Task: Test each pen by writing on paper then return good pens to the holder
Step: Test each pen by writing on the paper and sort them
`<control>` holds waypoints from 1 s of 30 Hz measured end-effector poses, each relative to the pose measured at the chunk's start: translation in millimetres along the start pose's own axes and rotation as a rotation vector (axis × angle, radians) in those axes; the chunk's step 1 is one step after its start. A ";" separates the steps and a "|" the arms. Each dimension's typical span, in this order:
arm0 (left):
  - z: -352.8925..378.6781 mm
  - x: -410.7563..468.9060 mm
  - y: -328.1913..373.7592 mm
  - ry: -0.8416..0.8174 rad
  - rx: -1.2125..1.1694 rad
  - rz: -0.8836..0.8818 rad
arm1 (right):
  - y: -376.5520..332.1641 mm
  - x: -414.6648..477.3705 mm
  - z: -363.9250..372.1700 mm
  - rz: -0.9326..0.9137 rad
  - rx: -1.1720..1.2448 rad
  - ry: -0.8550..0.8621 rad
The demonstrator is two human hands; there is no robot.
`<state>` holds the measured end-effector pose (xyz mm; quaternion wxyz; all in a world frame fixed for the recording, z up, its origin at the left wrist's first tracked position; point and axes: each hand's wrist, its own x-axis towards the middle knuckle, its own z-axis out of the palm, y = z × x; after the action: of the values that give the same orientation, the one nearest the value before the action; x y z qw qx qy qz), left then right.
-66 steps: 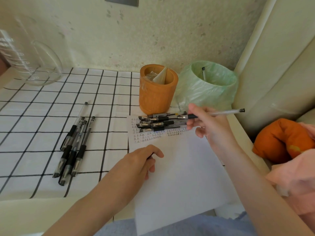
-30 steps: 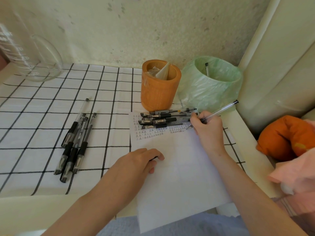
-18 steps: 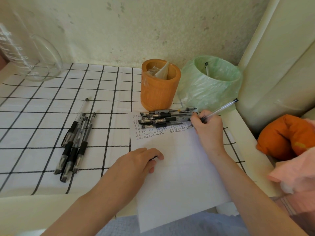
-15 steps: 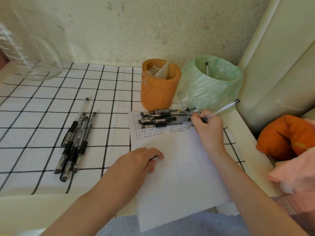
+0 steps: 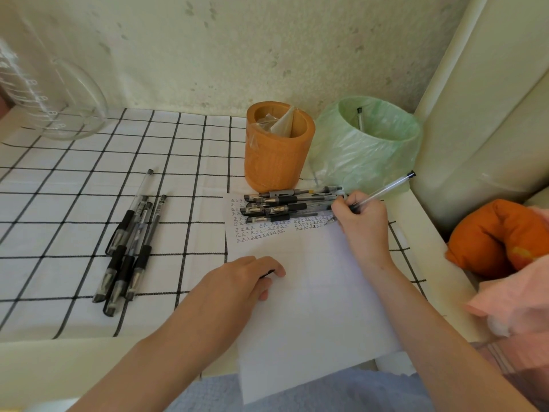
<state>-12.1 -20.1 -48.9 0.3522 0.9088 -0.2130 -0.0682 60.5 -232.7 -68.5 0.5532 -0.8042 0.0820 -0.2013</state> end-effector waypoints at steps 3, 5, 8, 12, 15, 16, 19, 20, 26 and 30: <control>-0.9 -1.6 -0.4 0.004 -0.003 -0.001 | -0.4 -0.1 0.6 0.002 -0.006 -0.005; -0.8 -1.8 0.1 0.005 -0.004 -0.001 | -1.3 -0.4 0.2 0.000 -0.008 -0.001; -0.7 -1.2 0.7 0.005 -0.006 -0.001 | -2.2 -0.2 -0.5 -0.001 0.007 0.008; -1.3 -1.6 0.3 0.002 -0.013 -0.008 | -1.7 -0.2 0.5 -0.013 -0.011 -0.007; -0.6 -2.0 0.9 0.004 -0.009 -0.009 | -1.3 -0.4 0.3 -0.021 -0.013 -0.013; -0.4 -1.9 0.9 0.006 -0.007 -0.006 | -1.6 -0.6 0.2 -0.022 -0.012 -0.013; -0.6 -1.3 0.5 0.004 -0.006 -0.007 | -2.7 -0.5 0.4 -0.023 -0.002 -0.015; -0.9 -1.1 0.1 0.003 -0.007 -0.007 | -2.9 -0.7 0.5 -0.024 -0.001 -0.018; -1.4 -1.3 0.4 0.005 -0.007 0.000 | -2.9 -0.6 -0.6 -0.026 -0.007 -0.006; -1.4 -0.8 0.7 0.005 -0.005 0.004 | -2.4 0.0 -0.3 -0.020 -0.005 -0.006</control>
<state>-12.7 -19.4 -47.5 0.3552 0.9077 -0.2137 -0.0658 60.1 -232.0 -66.2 0.5492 -0.8070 0.0729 -0.2044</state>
